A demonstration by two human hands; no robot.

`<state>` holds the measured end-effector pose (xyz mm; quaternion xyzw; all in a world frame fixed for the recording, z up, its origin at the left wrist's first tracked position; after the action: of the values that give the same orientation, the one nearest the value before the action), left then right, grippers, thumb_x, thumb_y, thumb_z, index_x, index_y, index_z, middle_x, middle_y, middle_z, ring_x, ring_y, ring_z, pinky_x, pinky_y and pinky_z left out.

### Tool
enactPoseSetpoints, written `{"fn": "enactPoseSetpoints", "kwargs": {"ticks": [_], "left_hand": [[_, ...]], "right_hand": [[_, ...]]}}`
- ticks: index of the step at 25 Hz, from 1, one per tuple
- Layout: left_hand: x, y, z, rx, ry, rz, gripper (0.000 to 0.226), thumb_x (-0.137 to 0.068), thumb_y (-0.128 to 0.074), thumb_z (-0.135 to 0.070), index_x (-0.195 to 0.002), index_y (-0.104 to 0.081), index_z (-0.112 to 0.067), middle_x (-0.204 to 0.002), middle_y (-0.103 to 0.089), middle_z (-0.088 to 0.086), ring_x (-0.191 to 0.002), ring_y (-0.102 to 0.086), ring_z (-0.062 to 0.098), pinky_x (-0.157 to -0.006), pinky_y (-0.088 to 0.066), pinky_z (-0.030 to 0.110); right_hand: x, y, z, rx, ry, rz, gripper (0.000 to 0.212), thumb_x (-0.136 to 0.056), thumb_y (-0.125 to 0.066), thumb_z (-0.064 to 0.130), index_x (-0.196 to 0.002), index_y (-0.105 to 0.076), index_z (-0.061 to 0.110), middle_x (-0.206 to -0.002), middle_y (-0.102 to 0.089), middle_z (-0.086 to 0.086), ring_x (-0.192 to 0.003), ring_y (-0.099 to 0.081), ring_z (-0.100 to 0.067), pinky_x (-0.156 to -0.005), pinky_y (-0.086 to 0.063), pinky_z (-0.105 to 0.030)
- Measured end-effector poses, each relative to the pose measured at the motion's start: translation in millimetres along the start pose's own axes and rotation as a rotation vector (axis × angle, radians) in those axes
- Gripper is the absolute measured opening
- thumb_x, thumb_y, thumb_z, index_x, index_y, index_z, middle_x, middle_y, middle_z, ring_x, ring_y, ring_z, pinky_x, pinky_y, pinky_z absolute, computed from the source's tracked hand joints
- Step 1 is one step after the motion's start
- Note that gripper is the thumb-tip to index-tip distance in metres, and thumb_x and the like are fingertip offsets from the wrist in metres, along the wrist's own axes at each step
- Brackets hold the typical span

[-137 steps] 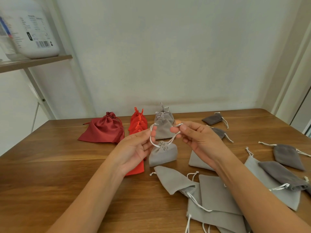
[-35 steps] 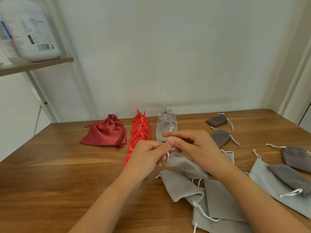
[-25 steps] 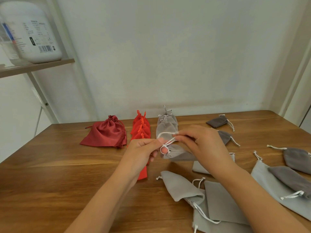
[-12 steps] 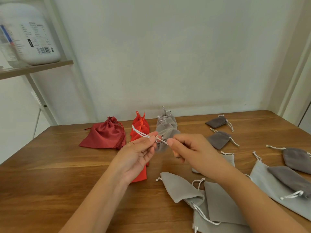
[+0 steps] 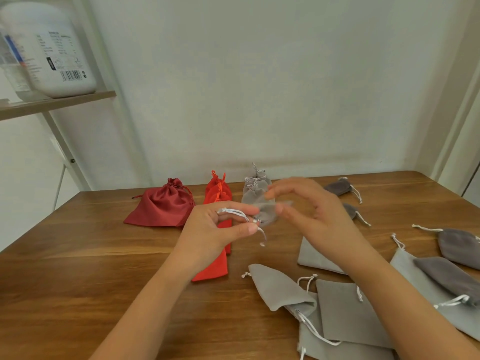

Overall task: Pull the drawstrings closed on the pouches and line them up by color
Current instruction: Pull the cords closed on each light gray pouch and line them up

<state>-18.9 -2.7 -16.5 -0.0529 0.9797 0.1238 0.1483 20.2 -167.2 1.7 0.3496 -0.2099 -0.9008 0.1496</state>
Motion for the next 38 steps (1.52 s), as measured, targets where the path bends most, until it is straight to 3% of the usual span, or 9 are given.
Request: {"fn": "enactPoseSetpoints", "kwargs": {"ticks": [3,6,9,13,16,25,29,33,38], "left_hand": [[2.7,-4.7,-5.7,-0.082,-0.088,0.005,0.016,-0.073,-0.077,-0.003,-0.085,-0.072,-0.013,-0.082,-0.075,0.000,-0.086,-0.071,0.013,-0.081,-0.053,0.023],[4.0,-3.5,-7.6,-0.075,-0.116,-0.042,0.020,-0.073,-0.077,-0.003,-0.077,-0.064,-0.017,-0.078,-0.073,0.002,-0.078,-0.071,0.014,-0.072,-0.054,0.022],[3.8,-1.8,-4.7,-0.126,-0.151,-0.088,0.031,-0.074,-0.077,-0.003,-0.069,-0.059,-0.028,-0.078,-0.071,0.003,-0.077,-0.070,0.017,-0.073,-0.056,0.029],[6.0,-8.6,-8.4,-0.270,-0.236,-0.088,0.028,-0.079,-0.072,-0.002,-0.081,-0.066,-0.029,-0.079,-0.070,-0.007,-0.075,-0.067,0.005,-0.069,-0.051,0.016],[6.9,-6.6,-12.5,-0.352,-0.319,-0.081,0.012,-0.083,-0.072,-0.019,-0.092,-0.071,-0.027,-0.082,-0.071,-0.013,-0.079,-0.068,0.005,-0.070,-0.054,0.022],[2.6,-5.1,-3.4,-0.324,-0.235,-0.028,0.016,-0.074,-0.079,-0.015,-0.082,-0.069,-0.024,-0.072,-0.068,-0.002,-0.067,-0.065,0.013,-0.066,-0.056,0.031],[2.2,-7.6,-2.9,-0.366,-0.238,0.008,0.018,-0.076,-0.078,-0.011,-0.080,-0.068,-0.024,-0.071,-0.065,-0.005,-0.064,-0.060,0.007,-0.062,-0.053,0.024],[6.1,-17.3,-6.7,-0.447,-0.317,0.038,0.017,-0.079,-0.073,-0.005,-0.080,-0.066,-0.021,-0.071,-0.062,-0.006,-0.064,-0.055,0.004,-0.061,-0.045,0.012],[12.3,-20.0,-15.3,-0.503,-0.459,0.000,0.013,-0.081,-0.073,-0.011,-0.087,-0.065,-0.021,-0.081,-0.061,-0.012,-0.075,-0.057,0.002,-0.069,-0.043,0.008]], "right_hand": [[5.0,-23.0,-3.5,-0.039,-0.035,0.193,0.015,-0.086,-0.068,0.021,-0.099,-0.066,0.029,-0.110,-0.064,0.021,-0.113,-0.049,0.012,-0.092,-0.035,-0.005],[6.4,-25.5,-6.9,-0.129,-0.100,0.199,0.017,-0.081,-0.074,0.018,-0.093,-0.064,0.025,-0.097,-0.069,0.012,-0.096,-0.063,-0.003,-0.086,-0.051,-0.027],[7.1,-25.0,-2.3,-0.232,-0.126,0.188,0.019,-0.076,-0.078,0.015,-0.089,-0.065,0.019,-0.089,-0.069,0.005,-0.084,-0.066,-0.008,-0.075,-0.054,-0.024],[7.4,-24.8,2.3,-0.227,-0.105,0.153,0.018,-0.075,-0.079,0.014,-0.086,-0.064,0.014,-0.087,-0.068,0.001,-0.083,-0.066,-0.013,-0.078,-0.055,-0.034],[7.1,-22.7,0.3,-0.268,-0.131,0.137,0.018,-0.074,-0.079,0.011,-0.085,-0.065,0.011,-0.088,-0.070,-0.001,-0.085,-0.068,-0.016,-0.081,-0.054,-0.042],[6.8,-25.6,0.5,-0.212,-0.123,0.138,0.019,-0.072,-0.080,0.009,-0.082,-0.065,0.014,-0.084,-0.069,0.003,-0.082,-0.066,-0.012,-0.080,-0.054,-0.041],[7.4,-28.7,-0.5,-0.200,-0.145,0.165,0.018,-0.074,-0.079,0.010,-0.083,-0.064,0.015,-0.083,-0.069,0.005,-0.082,-0.065,-0.008,-0.079,-0.053,-0.027],[4.7,-25.0,-20.6,-0.380,-0.324,0.121,0.005,-0.085,-0.067,0.011,-0.089,-0.064,0.009,-0.079,-0.073,-0.005,-0.077,-0.068,-0.012,-0.083,-0.051,-0.025],[6.7,-26.4,-22.5,-0.593,-0.387,0.214,0.013,-0.076,-0.070,0.002,-0.086,-0.064,0.007,-0.087,-0.073,-0.016,-0.082,-0.071,-0.020,-0.076,-0.053,-0.021]]}}
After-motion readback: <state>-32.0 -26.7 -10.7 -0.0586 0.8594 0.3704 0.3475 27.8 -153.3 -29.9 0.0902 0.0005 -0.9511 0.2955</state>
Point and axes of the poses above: each hand's wrist, its own x-axis away from the middle knuckle, its own y-axis out of the back of the hand, z = x × y, the point moved 7 cm from there along -x, towards the middle knuckle
